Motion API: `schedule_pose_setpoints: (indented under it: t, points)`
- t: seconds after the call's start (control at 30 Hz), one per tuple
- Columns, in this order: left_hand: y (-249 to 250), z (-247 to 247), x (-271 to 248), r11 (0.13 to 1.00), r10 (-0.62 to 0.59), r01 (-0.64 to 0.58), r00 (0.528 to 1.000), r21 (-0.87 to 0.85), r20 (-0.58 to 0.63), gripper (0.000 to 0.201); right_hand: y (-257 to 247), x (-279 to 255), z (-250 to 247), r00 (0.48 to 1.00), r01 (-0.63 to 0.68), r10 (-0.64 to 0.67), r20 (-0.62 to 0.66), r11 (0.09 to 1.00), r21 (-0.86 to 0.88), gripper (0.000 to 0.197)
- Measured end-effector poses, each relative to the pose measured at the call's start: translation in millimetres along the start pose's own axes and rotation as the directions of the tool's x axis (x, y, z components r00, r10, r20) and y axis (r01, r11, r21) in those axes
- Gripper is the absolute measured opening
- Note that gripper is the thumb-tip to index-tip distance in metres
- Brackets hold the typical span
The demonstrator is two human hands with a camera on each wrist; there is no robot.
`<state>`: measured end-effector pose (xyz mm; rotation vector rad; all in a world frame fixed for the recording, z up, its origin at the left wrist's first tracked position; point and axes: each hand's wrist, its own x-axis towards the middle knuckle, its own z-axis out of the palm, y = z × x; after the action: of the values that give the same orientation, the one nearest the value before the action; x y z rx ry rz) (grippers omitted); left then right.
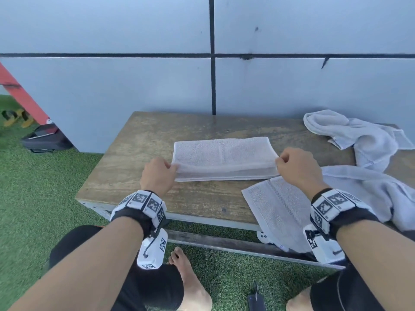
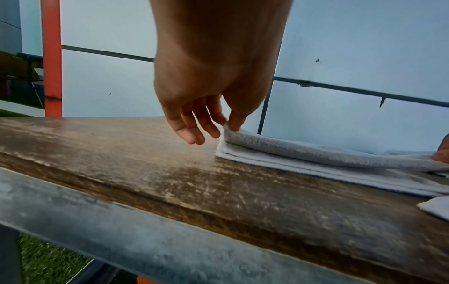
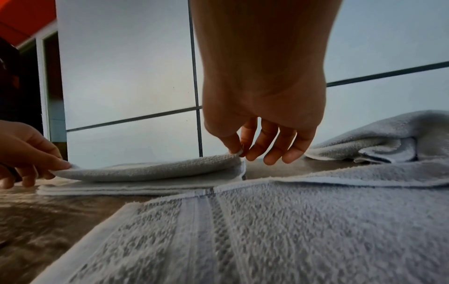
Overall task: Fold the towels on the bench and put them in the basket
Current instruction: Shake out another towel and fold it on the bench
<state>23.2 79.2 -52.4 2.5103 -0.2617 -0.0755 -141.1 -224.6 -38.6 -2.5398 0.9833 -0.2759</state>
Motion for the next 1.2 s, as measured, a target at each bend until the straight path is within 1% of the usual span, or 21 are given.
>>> schedule_pose_setpoints:
  t: [0.13,0.23,0.27,0.33,0.4,0.43,0.5,0.53,0.57,0.6,0.67,0.73,0.77,0.83,0.9,0.93,1.0,1.2]
  points:
    - [0,-7,-2,0.998,-0.005,0.003,1.000,-0.070,-0.024,0.043,2,0,-12,0.995,0.011,-0.006,0.097,0.999,-0.049,0.020]
    - [-2,-6,-4,0.997,-0.009,0.009,1.000,-0.080,-0.001,0.042,4,-3,-12,0.985,-0.002,0.017,0.170,0.996,-0.090,0.026]
    - [-3,-5,-5,0.998,-0.019,0.020,1.000,-0.067,0.021,0.039,4,-4,-11,0.981,-0.014,0.032,0.194,0.995,-0.094,0.024]
    - [-2,-4,-5,0.998,-0.054,0.057,0.995,-0.030,0.078,0.035,4,-5,-10,0.974,-0.040,0.061,0.219,0.994,-0.100,0.014]
    - [3,-3,-4,0.996,-0.085,0.085,0.990,0.006,0.110,0.030,2,-5,-10,0.977,-0.049,0.070,0.203,0.993,-0.109,0.006]
    - [7,-3,-4,0.997,-0.081,0.079,0.992,0.026,0.100,0.025,0,-4,-9,0.985,-0.032,0.052,0.167,0.992,-0.119,0.007]
    - [17,2,-2,0.996,-0.004,0.003,1.000,0.090,0.016,0.013,-6,0,-2,0.998,0.052,-0.045,0.054,0.991,-0.127,0.014]
    - [23,7,0,0.991,0.062,-0.060,0.998,0.123,-0.013,0.011,-10,3,3,0.994,0.108,-0.108,0.006,0.987,-0.116,0.017]
    - [29,14,2,0.981,0.136,-0.132,0.991,0.142,-0.020,0.016,-16,6,10,0.986,0.167,-0.169,-0.010,0.980,-0.106,0.021]
    - [36,23,5,0.967,0.216,-0.211,0.976,0.142,-0.018,0.021,-23,10,17,0.974,0.225,-0.226,0.003,0.969,-0.103,0.026]
    - [50,42,13,0.923,0.362,-0.360,0.932,0.134,0.010,0.028,-41,15,32,0.944,0.329,-0.324,0.063,0.939,-0.099,0.035]
    - [64,63,22,0.880,0.450,-0.455,0.891,0.136,0.063,0.033,-60,22,47,0.911,0.402,-0.394,0.125,0.914,-0.053,0.043]
    - [71,72,26,0.864,0.470,-0.480,0.877,0.149,0.098,0.036,-69,26,55,0.892,0.431,-0.421,0.167,0.902,-0.025,0.047]
    - [78,87,30,0.860,0.455,-0.483,0.872,0.166,0.181,0.044,-81,33,72,0.856,0.453,-0.439,0.273,0.891,0.012,0.055]
    - [76,100,32,0.858,0.411,-0.470,0.870,0.205,0.274,0.052,-82,37,87,0.830,0.436,-0.404,0.384,0.900,0.003,0.058]
    - [72,104,31,0.844,0.401,-0.476,0.866,0.246,0.300,0.054,-80,38,93,0.822,0.434,-0.384,0.420,0.901,-0.027,0.059]
    - [66,109,32,0.811,0.417,-0.503,0.855,0.299,0.307,0.056,-74,38,98,0.822,0.441,-0.366,0.436,0.894,-0.082,0.059]
    - [60,108,34,0.831,0.406,-0.488,0.860,0.268,0.309,0.056,-73,37,93,0.840,0.405,-0.321,0.438,0.907,-0.113,0.057]
